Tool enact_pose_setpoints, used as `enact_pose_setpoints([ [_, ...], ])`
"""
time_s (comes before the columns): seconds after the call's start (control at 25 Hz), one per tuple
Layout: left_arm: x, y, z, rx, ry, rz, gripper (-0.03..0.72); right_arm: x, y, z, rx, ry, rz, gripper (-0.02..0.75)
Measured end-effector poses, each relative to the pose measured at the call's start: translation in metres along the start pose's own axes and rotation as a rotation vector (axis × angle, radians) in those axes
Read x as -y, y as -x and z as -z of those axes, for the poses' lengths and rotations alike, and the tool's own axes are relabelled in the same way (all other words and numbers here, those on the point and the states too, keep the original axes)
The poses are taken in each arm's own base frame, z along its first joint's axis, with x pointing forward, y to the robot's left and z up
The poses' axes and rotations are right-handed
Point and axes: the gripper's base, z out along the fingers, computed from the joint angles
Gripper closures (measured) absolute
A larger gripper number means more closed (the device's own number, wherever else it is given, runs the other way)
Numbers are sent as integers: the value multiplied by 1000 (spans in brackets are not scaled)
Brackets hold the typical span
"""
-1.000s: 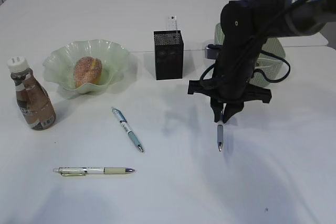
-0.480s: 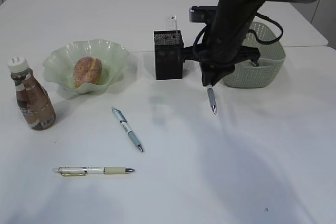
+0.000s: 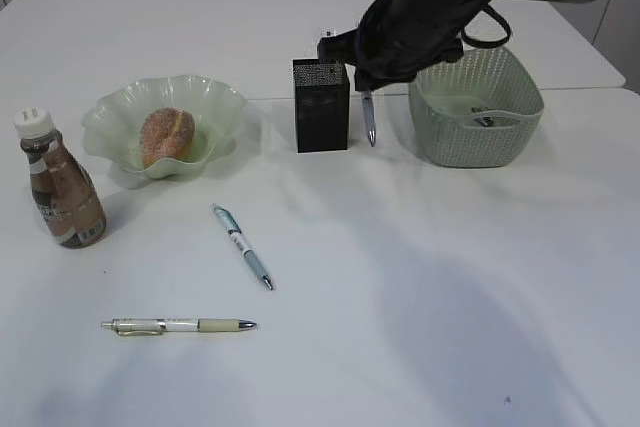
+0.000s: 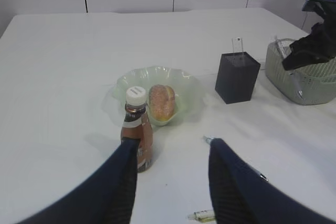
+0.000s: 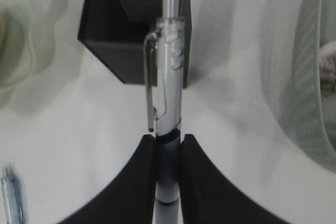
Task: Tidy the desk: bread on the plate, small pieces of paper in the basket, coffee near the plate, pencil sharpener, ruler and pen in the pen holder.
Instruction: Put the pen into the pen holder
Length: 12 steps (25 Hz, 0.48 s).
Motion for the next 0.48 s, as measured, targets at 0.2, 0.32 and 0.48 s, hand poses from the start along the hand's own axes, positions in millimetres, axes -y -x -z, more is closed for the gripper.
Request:
enact_pose_setpoints([
  [0.2,0,2,0,21,-2,0,377,-2,17,0,193,22,57,625],
  [0.32,0,3,0,30,-3,0,377,-4,24,1,274,39,79,625],
  [0.48,0,6,0,62,-5,0,377,-9,37,6,439,80,115,625],
])
